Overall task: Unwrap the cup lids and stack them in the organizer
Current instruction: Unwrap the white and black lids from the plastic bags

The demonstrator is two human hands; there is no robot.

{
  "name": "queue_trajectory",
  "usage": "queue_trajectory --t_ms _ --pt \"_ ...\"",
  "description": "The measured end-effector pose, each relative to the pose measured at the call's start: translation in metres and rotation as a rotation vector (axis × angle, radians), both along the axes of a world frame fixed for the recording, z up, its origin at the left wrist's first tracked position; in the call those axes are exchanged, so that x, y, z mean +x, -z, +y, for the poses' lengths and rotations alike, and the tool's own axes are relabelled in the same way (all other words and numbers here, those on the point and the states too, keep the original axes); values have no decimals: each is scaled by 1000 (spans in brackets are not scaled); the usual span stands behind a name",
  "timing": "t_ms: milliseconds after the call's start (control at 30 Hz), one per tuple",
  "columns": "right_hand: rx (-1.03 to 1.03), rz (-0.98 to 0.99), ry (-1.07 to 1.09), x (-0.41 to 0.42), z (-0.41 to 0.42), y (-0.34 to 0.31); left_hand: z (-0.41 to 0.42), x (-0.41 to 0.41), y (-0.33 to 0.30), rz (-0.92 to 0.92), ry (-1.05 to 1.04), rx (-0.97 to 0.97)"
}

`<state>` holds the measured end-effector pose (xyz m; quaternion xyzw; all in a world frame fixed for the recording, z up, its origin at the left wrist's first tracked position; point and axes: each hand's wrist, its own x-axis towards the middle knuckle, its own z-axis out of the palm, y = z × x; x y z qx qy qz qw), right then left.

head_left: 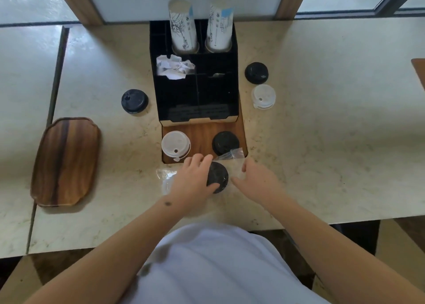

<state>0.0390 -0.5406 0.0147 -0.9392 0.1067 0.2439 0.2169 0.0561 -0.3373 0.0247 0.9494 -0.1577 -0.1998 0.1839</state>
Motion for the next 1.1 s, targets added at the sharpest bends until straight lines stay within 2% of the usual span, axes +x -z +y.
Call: queue_trajectory --t_ms 167,300,667,833,1100 --pt "-24 -46 72 13 3 23 -37 -13 23 -22 220 223" --pt "-94 -115 -39 15 3 33 -43 -17 30 -80 298 336" --pt "-172 -51 -129 21 3 38 -38 -14 31 -125 323 318" --pt "-128 -37 -135 22 4 33 -37 -14 30 -114 306 310" --pt "162 38 180 28 -31 28 -34 -10 31 -76 302 275"
